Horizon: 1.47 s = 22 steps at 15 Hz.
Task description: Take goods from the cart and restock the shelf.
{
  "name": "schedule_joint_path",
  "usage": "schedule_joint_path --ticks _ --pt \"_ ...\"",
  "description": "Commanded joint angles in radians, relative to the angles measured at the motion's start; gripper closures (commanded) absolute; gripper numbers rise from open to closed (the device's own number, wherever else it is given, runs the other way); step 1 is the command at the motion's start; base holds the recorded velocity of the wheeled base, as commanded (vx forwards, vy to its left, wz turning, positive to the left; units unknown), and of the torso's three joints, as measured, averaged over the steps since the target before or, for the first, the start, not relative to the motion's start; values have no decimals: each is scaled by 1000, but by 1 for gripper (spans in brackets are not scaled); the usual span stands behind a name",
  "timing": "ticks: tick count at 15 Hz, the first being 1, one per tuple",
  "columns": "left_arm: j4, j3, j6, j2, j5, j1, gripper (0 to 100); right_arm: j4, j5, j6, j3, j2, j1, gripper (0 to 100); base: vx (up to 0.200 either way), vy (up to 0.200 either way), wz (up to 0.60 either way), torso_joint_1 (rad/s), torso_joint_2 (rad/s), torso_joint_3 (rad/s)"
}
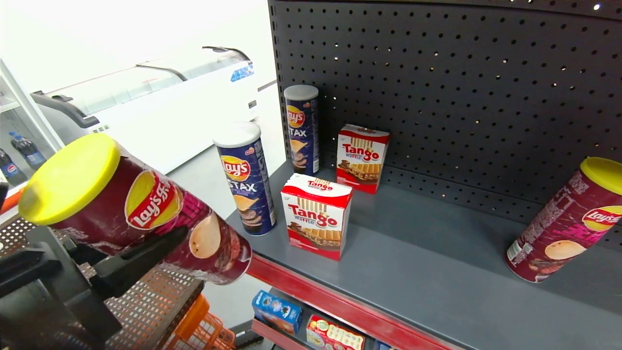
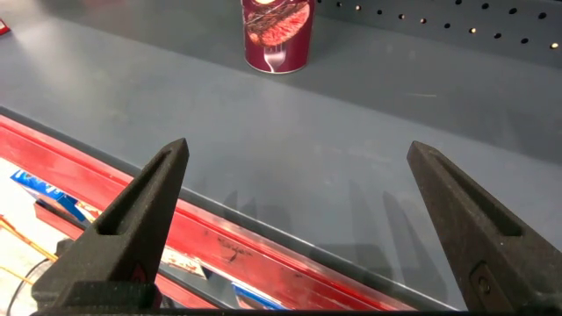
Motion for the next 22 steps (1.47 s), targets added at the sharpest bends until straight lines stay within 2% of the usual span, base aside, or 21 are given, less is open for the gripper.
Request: schedule_joint_path --ticks 1,3,5,7,10,12,14,16,18,19,20,22 --pt "-1 11 0 -4 -1 -59 100 0 0 0 0 1 0 0 0 0 0 0 0 0" --pt "-1 31 -3 -4 -7 -65 100 0 0 0 0 1 0 0 0 0 0 0 0 0" --pt "0 33 -5 -4 -73 -69 100 0 0 0 0 1 0 0 0 0 0 0 0 0" --pt "0 28 -3 5 -96 -70 100 0 0 0 0 1 0 0 0 0 0 0 0 0" --pt "0 37 0 38 -218 -70 100 0 0 0 0 1 0 0 0 0 0 0 0 0" --pt "-3 14 0 68 -238 -72 100 0 0 0 0 1 0 0 0 0 0 0 0 0" --pt "-1 -1 0 93 -300 -88 100 0 0 -2 0 1 0 0 0 0 0 0 0 0" --pt "-3 -7 3 125 -310 -92 100 1 3 -3 0 1 0 0 0 0 0 0 0 0" --pt "-3 -18 20 150 -314 -98 100 1 3 -3 0 1 0 0 0 0 0 0 0 0" --pt "-3 -24 44 165 -332 -110 100 1 3 -3 0 1 0 0 0 0 0 0 0 0" --pt "-1 -26 55 174 -337 -113 100 1 3 -3 0 1 0 0 0 0 0 0 0 0" --pt "-1 -26 66 180 -353 -134 100 1 3 -3 0 1 0 0 0 0 -300 4 1 1"
